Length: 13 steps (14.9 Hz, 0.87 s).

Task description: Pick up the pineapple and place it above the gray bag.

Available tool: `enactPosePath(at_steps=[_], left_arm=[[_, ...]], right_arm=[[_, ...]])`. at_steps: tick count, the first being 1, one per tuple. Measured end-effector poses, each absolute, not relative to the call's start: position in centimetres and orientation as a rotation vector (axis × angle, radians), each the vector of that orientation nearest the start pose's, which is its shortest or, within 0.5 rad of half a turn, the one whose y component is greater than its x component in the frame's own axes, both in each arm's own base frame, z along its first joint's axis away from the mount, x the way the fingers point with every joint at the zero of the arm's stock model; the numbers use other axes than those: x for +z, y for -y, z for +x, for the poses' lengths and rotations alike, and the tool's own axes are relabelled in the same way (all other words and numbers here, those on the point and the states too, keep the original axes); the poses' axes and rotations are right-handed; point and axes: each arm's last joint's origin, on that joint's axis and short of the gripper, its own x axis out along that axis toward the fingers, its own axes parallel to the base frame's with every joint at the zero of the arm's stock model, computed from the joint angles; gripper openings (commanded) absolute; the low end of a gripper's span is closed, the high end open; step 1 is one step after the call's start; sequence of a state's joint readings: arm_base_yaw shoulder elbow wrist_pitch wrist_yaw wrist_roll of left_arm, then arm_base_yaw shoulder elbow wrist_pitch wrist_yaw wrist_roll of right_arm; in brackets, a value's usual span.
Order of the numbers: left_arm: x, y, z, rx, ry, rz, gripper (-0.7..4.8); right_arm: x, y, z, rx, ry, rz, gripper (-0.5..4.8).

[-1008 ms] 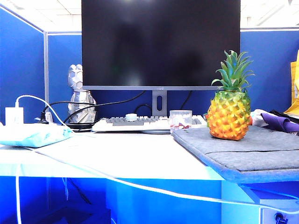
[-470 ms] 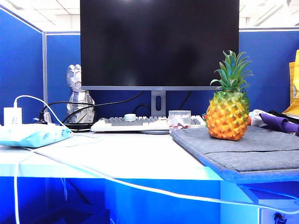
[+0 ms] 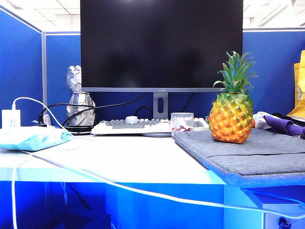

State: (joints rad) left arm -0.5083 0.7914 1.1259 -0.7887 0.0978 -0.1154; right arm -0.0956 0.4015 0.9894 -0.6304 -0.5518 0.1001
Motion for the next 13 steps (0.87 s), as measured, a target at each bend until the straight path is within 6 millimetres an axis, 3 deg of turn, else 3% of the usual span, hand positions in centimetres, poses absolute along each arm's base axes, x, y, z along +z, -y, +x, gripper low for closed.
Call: enactPosePath(at_steps=[1, 3, 5, 6, 8, 10, 11, 13], left_arm=[[35.5, 5.8, 10.5, -0.484, -0.356, -0.019, 4.79], [31.9, 4.6, 8.6, -0.436, -0.277, 0.050, 4.79], [30.6, 3.6, 6.9, -0.437, -0.056, 0.000, 4.79], [29.6, 3.0, 6.1, -0.391, 0.028, -0.039, 4.79], [27.4, 2.5, 5.7, -0.298, 0.053, -0.052, 4.79], [25.1, 2.7, 6.4, -0.245, 0.016, -0.052, 4.79], [23.5, 2.8, 7.0, -0.185, -0.036, -0.096, 4.79], [23.8, 2.8, 7.1, -0.153, 0.011, -0.160, 4.79]], right_arm=[[38.8, -1.3, 2.5, 0.456, -0.025, 0.100, 4.79], [37.7, -1.4, -0.5, 0.389, 0.088, 0.067, 4.79], [35.7, -1.4, -2.7, 0.307, 0.211, 0.051, 4.79], [34.7, -1.4, -2.6, 0.306, 0.213, 0.095, 4.79], [33.8, -1.3, -1.3, 0.307, 0.182, 0.132, 4.79], [31.9, -1.0, 1.0, 0.290, 0.167, 0.177, 4.79], [29.8, -0.7, 3.1, 0.278, 0.144, 0.254, 4.79], [26.6, -0.3, 5.7, 0.270, 0.122, 0.376, 4.79]])
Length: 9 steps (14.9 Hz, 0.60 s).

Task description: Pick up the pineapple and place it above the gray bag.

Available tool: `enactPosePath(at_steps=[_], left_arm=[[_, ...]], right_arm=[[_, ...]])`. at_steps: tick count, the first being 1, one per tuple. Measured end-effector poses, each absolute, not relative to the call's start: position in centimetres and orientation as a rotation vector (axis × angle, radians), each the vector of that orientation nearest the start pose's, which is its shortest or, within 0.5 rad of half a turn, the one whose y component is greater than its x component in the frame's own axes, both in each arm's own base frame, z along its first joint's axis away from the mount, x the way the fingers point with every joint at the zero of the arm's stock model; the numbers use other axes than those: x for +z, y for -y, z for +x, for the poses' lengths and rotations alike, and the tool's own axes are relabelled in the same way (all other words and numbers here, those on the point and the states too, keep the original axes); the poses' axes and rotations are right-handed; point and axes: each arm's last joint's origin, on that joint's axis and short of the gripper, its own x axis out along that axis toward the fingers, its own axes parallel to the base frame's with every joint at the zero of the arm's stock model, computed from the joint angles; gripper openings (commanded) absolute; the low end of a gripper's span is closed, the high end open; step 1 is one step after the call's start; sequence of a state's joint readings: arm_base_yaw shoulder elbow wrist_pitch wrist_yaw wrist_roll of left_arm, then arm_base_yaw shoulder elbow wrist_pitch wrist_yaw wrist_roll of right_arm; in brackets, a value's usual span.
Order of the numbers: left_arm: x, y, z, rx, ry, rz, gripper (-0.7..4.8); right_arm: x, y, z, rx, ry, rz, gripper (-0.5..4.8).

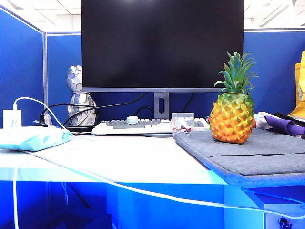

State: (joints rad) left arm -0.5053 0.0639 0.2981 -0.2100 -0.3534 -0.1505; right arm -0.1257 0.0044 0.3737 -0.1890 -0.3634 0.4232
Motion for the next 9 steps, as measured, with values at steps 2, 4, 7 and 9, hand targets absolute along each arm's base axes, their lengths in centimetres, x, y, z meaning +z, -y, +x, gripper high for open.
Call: enactPosePath(at_steps=[2, 4, 7, 9], left_arm=[[23.2, 2.9, 7.4, -0.144, 0.013, -0.068, 4.79], [22.1, 3.1, 7.7, -0.149, -0.016, -0.013, 4.79], [19.6, 3.9, 8.1, -0.335, -0.089, 0.016, 4.79], [18.1, 4.3, 8.3, -0.416, -0.133, 0.041, 4.79]], right_arm=[[25.0, -0.2, 6.7, 0.276, 0.128, 0.390, 4.79], [23.1, -0.1, 7.6, 0.266, 0.080, 0.333, 4.79], [20.0, 0.0, 8.5, 0.238, -0.039, 0.324, 4.79], [18.1, 0.1, 8.9, 0.228, -0.098, 0.327, 4.79]])
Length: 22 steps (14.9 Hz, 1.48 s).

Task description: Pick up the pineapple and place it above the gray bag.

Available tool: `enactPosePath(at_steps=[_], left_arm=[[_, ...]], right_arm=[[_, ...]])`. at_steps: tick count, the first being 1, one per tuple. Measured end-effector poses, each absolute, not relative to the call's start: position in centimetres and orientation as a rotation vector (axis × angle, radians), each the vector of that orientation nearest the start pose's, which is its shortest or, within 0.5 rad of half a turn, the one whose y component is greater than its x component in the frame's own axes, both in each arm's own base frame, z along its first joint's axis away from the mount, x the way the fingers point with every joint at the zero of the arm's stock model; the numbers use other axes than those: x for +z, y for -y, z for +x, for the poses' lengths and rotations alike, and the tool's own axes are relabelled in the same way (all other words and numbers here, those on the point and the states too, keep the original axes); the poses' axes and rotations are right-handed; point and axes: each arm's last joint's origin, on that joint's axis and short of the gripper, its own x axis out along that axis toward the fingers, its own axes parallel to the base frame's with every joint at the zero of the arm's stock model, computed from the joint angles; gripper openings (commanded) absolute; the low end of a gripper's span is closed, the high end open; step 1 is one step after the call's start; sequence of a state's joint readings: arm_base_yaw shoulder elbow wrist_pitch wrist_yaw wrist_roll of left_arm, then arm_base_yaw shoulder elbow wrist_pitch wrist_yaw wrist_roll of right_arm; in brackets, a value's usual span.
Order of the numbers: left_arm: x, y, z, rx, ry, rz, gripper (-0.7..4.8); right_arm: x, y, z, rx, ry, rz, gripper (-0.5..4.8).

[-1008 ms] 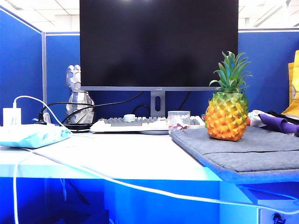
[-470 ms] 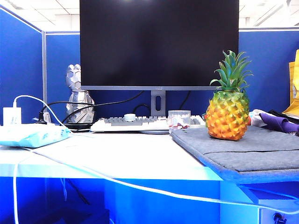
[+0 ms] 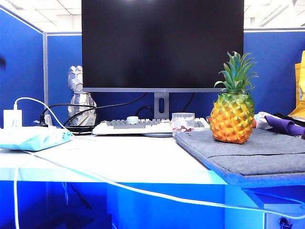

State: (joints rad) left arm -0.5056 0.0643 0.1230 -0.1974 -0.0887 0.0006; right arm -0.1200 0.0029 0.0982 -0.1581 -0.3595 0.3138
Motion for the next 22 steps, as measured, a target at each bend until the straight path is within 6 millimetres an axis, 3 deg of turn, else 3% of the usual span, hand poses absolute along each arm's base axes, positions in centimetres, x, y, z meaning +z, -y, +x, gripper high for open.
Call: enactPosePath(at_steps=[4, 8, 9, 10, 11, 18, 22], left_arm=[[18.3, 4.3, 8.3, -0.419, -0.107, 0.064, 4.79], [18.4, 4.3, 8.3, -0.417, -0.087, 0.063, 4.79], [18.5, 4.3, 8.3, -0.417, -0.087, 0.062, 3.53], [18.5, 4.3, 8.3, -0.418, -0.087, 0.061, 0.84], [18.5, 4.3, 8.3, -0.418, -0.087, 0.061, -0.03], [18.5, 4.4, 8.3, -0.436, -0.079, 0.051, -0.03], [18.5, 4.2, 8.4, -0.361, -0.085, 0.056, -0.03]], right_arm=[[15.6, 0.1, 9.5, 0.220, -0.152, 0.333, 4.79], [15.9, 0.2, 9.6, 0.207, -0.108, 0.322, 4.79], [16.1, 0.2, 9.6, 0.208, -0.092, 0.321, 2.82], [16.1, 0.2, 9.6, 0.209, -0.092, 0.331, 0.24], [16.1, 0.2, 9.6, 0.210, -0.093, 0.333, -0.04], [16.3, -0.1, 9.5, 0.317, -0.103, 0.407, -0.04], [16.5, 0.1, 9.6, 0.226, -0.073, 0.457, -0.04]])
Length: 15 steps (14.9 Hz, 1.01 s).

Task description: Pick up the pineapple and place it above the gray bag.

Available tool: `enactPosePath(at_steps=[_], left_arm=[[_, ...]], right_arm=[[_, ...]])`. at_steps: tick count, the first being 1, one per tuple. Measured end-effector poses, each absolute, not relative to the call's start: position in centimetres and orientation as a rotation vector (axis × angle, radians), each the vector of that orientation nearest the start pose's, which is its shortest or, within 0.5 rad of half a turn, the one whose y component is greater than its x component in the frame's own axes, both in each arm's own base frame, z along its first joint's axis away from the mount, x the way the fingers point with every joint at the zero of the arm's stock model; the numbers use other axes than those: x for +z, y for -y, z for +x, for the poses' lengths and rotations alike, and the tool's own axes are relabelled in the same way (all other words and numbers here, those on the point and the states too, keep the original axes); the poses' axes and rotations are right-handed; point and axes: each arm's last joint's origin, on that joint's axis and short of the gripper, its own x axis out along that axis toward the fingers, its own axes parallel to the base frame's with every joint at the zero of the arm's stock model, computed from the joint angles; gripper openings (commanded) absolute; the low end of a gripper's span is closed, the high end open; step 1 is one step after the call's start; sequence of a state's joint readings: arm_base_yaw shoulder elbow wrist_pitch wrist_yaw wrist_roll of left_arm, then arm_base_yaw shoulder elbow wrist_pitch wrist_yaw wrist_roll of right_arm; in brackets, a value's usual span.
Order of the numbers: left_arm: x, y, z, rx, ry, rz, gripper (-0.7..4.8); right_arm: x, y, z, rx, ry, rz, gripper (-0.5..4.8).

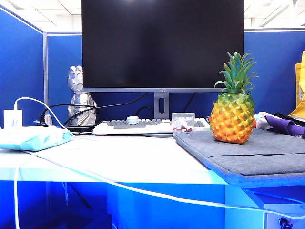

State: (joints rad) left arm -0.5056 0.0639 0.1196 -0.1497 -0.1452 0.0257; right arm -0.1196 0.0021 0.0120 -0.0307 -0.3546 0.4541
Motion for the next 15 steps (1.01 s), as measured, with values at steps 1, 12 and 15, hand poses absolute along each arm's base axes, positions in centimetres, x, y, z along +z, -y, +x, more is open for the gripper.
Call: enactPosePath(at_steps=[1, 12, 15], left_arm=[[18.4, 3.9, 8.5, -0.253, -0.087, 0.061, -0.03], [16.0, 3.7, 8.9, -0.111, -0.145, 0.054, -0.03], [16.0, 3.7, 8.9, -0.111, -0.145, 0.054, -0.03]], right_arm=[[16.4, 0.2, 9.6, 0.211, -0.069, 0.448, -0.04], [16.1, 0.3, 9.6, 0.181, -0.094, 0.396, -0.04], [16.1, 0.3, 9.6, 0.181, -0.093, 0.395, -0.04]])
